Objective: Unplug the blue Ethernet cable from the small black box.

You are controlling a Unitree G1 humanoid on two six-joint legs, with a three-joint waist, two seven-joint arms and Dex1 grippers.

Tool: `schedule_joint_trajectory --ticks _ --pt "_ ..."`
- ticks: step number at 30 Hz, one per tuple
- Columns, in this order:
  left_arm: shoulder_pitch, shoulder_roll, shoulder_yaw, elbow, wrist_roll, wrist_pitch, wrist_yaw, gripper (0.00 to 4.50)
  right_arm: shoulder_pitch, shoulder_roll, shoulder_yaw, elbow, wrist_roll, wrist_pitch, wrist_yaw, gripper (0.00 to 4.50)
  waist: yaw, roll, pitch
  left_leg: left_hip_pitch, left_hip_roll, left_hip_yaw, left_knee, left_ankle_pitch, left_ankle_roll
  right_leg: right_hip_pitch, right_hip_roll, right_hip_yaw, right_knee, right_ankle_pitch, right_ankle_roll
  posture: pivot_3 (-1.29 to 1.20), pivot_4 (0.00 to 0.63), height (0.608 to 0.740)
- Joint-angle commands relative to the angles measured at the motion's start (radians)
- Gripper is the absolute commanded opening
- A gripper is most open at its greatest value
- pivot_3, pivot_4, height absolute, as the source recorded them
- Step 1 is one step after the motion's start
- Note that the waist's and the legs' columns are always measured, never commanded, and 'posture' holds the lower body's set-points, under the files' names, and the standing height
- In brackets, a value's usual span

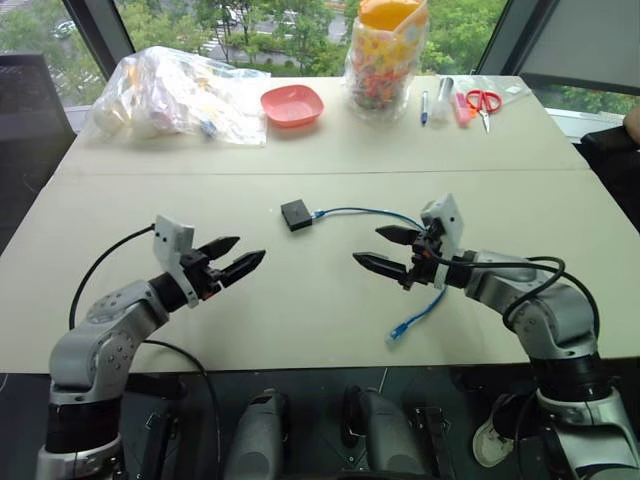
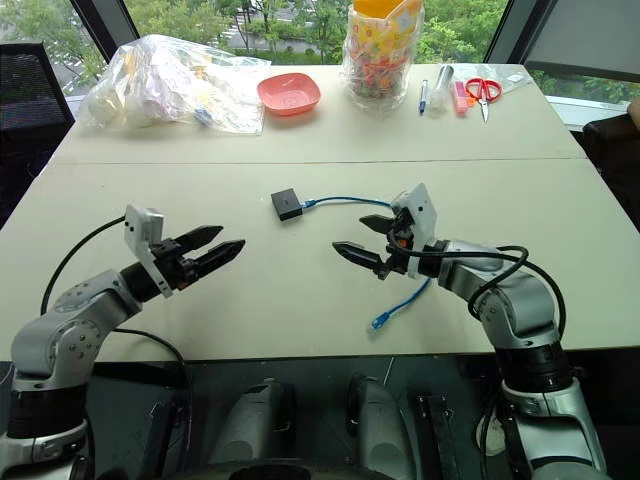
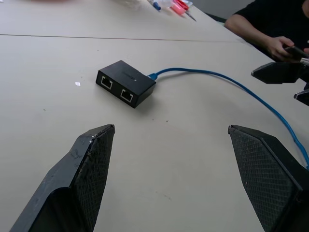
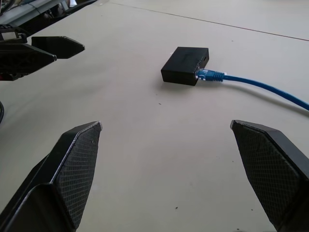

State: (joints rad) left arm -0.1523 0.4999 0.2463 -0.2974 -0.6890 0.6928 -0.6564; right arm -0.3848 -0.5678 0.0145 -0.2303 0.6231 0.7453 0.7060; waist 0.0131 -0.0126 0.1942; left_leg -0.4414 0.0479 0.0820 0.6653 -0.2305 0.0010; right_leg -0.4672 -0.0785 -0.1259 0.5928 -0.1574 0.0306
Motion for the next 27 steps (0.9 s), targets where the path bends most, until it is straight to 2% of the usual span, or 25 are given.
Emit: schedule_joint_trajectory --ticks 1,8,18,22,27 --pt "-0.006 0.01 0.018 -0.02 -0.012 -0.022 -0.005 3.91 -0.012 0.01 -0.005 -0.022 -0.012 -0.027 0.01 4.5 0.0 0.0 0.0 0.0 0.0 0.0 0.0 0.0 0.0 0.0 0.0 0.0 0.0 0.0 0.0 0.0 0.15 0.74" --pt "-0.059 0.01 0.017 0.028 -0.003 -0.032 0.006 3.91 -0.024 0.024 -0.007 -0.006 -0.03 -0.036 0.008 4.5 0.0 0.0 0.0 0.0 0.0 0.0 0.0 0.0 0.0 0.0 0.0 0.0 0.001 0.0 0.0 0.0 0.15 0.74" --pt "-0.18 0.073 -0.013 0.18 0.076 -0.091 -0.058 3.91 -0.104 0.046 0.018 0.09 -0.107 -0.087 0.019 4.5 0.0 0.0 0.0 0.0 0.0 0.001 0.001 0.0 0.0 0.0 0.0 0.0 0.002 0.0 0.0 0.0 0.15 0.74" --pt "-0.205 0.13 -0.039 0.231 0.107 -0.107 -0.126 3.91 -0.122 0.063 0.045 0.146 -0.177 -0.162 0.016 4.5 -0.001 0.0 0.0 0.0 -0.001 0.002 0.001 0.0 0.0 0.0 0.0 0.0 0.002 0.0 0.0 0.0 0.15 0.74" --pt "-0.285 0.314 -0.126 0.334 0.117 -0.079 -0.41 3.91 -0.455 0.188 0.121 0.737 -0.388 -0.541 0.046 4.5 -0.023 0.0 0.001 0.0 0.0 0.004 0.002 0.001 -0.002 -0.003 0.002 0.0 0.003 0.001 -0.001 0.0 0.15 0.74"
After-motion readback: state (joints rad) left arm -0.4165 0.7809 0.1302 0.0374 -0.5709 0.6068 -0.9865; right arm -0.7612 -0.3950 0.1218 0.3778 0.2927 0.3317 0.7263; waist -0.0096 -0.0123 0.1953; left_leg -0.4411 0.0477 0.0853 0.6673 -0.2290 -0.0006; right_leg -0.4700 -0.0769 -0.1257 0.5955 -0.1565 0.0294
